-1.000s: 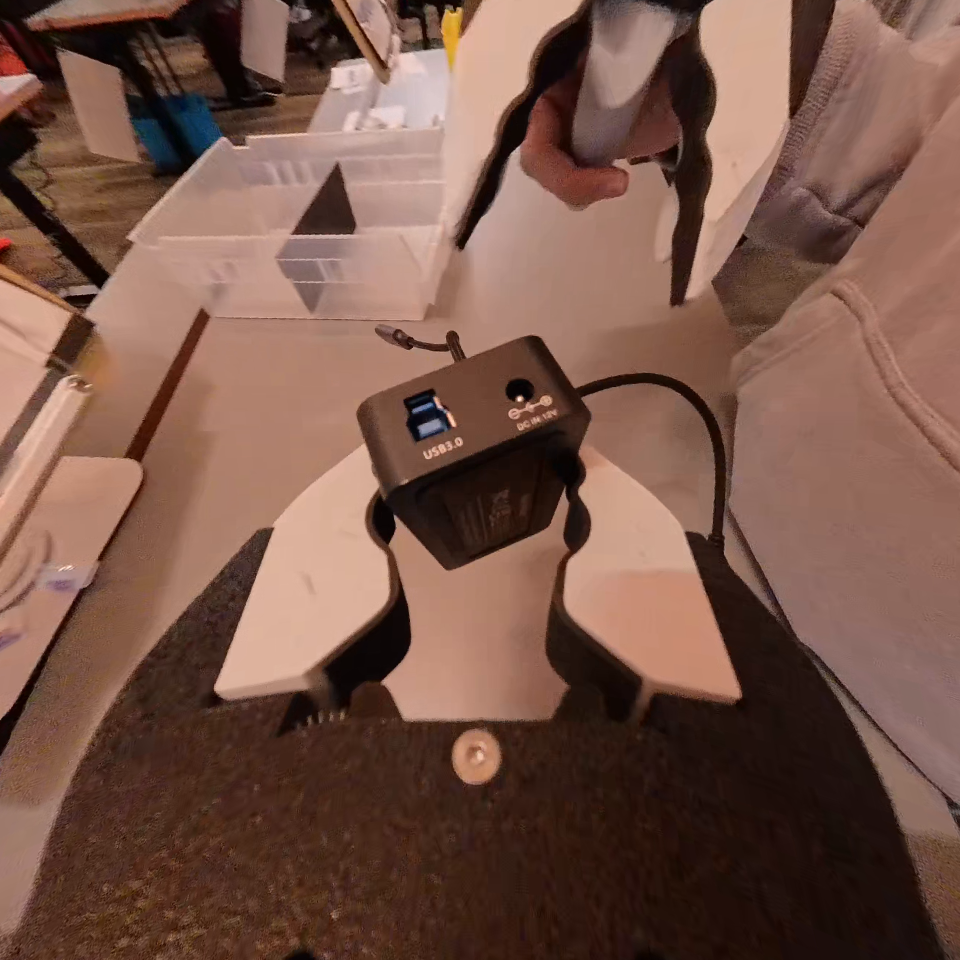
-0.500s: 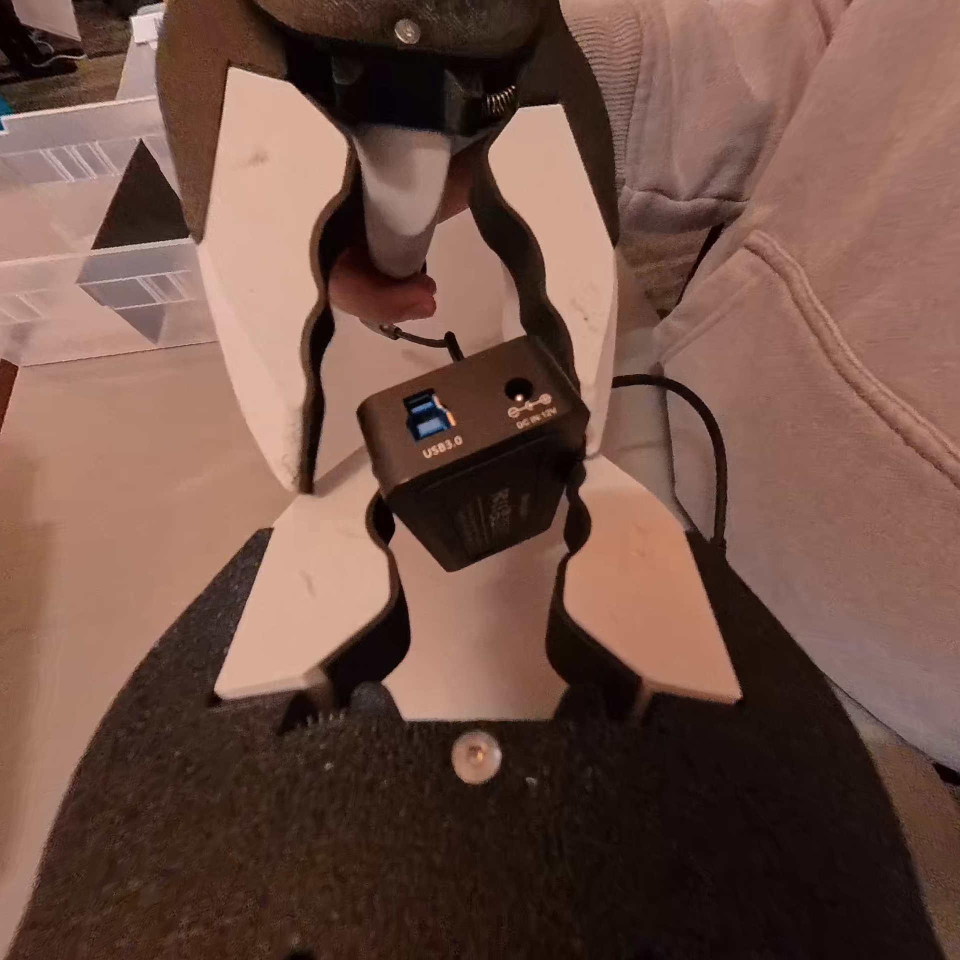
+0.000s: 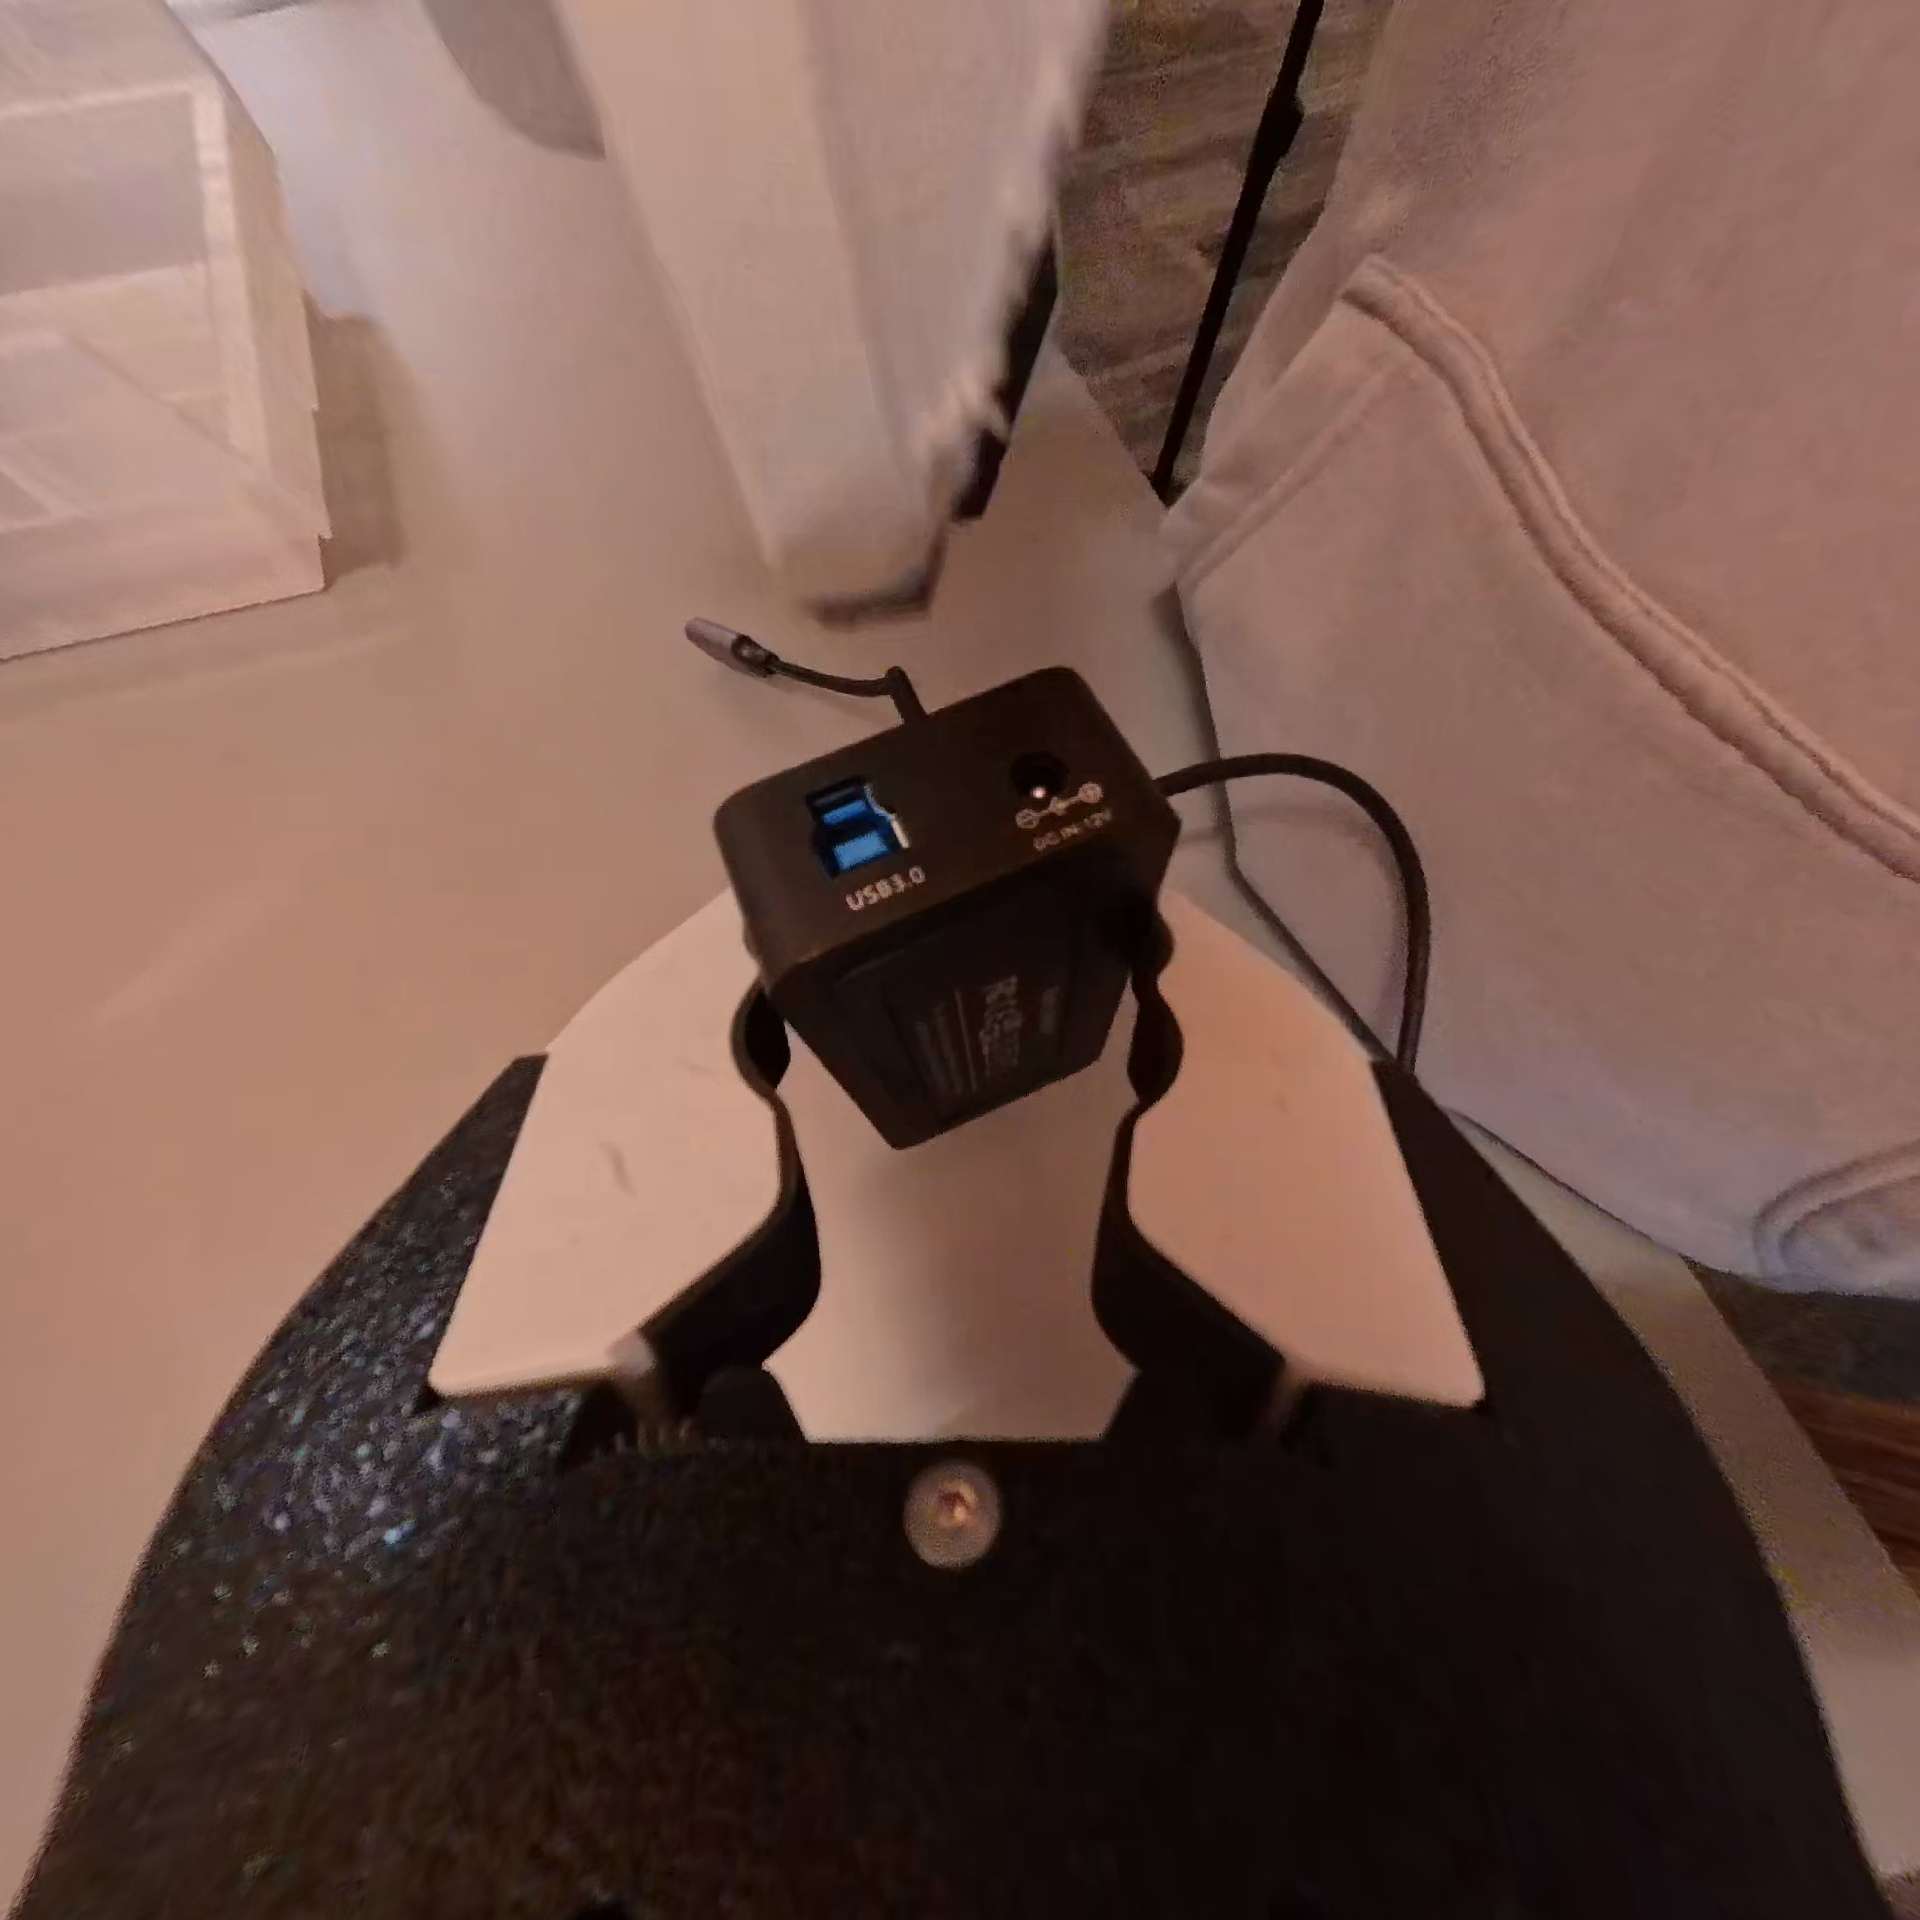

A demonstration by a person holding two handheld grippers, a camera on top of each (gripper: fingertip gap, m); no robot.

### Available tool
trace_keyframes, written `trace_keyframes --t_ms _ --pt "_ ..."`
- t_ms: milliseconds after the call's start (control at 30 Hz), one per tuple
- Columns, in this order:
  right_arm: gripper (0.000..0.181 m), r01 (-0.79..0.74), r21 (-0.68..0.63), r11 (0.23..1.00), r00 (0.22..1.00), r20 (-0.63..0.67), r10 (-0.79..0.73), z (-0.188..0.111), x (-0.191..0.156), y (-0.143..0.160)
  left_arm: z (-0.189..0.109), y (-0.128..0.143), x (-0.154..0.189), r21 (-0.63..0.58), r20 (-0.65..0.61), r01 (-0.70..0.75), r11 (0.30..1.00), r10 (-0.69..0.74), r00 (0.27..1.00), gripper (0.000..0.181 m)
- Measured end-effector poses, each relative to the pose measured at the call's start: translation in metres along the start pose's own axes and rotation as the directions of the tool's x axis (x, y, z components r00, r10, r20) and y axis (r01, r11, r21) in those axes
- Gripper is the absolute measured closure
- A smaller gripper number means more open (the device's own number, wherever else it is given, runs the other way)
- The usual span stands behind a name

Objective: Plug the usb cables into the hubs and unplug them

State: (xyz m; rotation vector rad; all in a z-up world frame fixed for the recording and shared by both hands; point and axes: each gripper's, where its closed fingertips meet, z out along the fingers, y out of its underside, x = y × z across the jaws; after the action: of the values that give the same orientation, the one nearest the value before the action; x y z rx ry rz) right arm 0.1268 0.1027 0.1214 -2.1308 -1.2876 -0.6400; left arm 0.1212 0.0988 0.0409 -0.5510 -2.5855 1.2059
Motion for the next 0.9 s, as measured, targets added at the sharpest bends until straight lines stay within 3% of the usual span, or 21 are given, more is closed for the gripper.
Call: trace_keyframes --t_ms 33,200,433,533,600,700,800,900 --pt "0.116 0.056 -0.015 0.998 0.998 0.007 -0.056 0.005 0.001 0.0 0.001 -0.004 0.0 0.014 -0.008 -0.006 1.0 0.007 1.0 0.117" --pt "0.123 0.095 0.008 0.995 0.977 0.191 -0.095 0.029 -0.021 0.002 0.002 -0.022 0.0 0.104 -0.023 -0.036 0.994 0.039 0.999 0.118" --pt "0.146 0.141 -0.023 0.99 0.938 0.324 -0.126 0.044 -0.035 0.011 0.01 -0.009 -0.002 0.054 -0.012 0.006 0.999 -0.005 1.0 0.117" --pt "0.148 0.151 -0.032 0.988 0.93 0.343 -0.131 0.031 -0.029 0.012 0.002 -0.027 -0.002 0.223 -0.013 0.101 0.97 -0.1 0.995 0.117" --pt "0.15 0.083 -0.037 0.996 0.94 0.333 -0.066 0.017 -0.019 0.016 -0.006 -0.035 -0.009 0.299 0.062 0.129 0.945 -0.155 0.986 0.111" --pt "0.15 -0.012 -0.037 0.999 0.953 0.303 0.023 0.0 -0.004 0.028 -0.01 -0.034 -0.017 0.287 0.176 0.151 0.946 -0.208 0.962 0.107" --pt "0.151 -0.071 0.024 0.997 0.952 0.301 0.06 -0.007 0.002 0.024 -0.014 -0.042 -0.022 0.348 0.167 0.196 0.917 -0.266 0.949 0.115" --pt "0.151 -0.046 -0.028 0.999 0.941 0.335 0.052 -0.004 0.0 0.03 -0.011 -0.036 -0.027 0.323 0.18 0.254 0.912 -0.323 0.929 0.119"
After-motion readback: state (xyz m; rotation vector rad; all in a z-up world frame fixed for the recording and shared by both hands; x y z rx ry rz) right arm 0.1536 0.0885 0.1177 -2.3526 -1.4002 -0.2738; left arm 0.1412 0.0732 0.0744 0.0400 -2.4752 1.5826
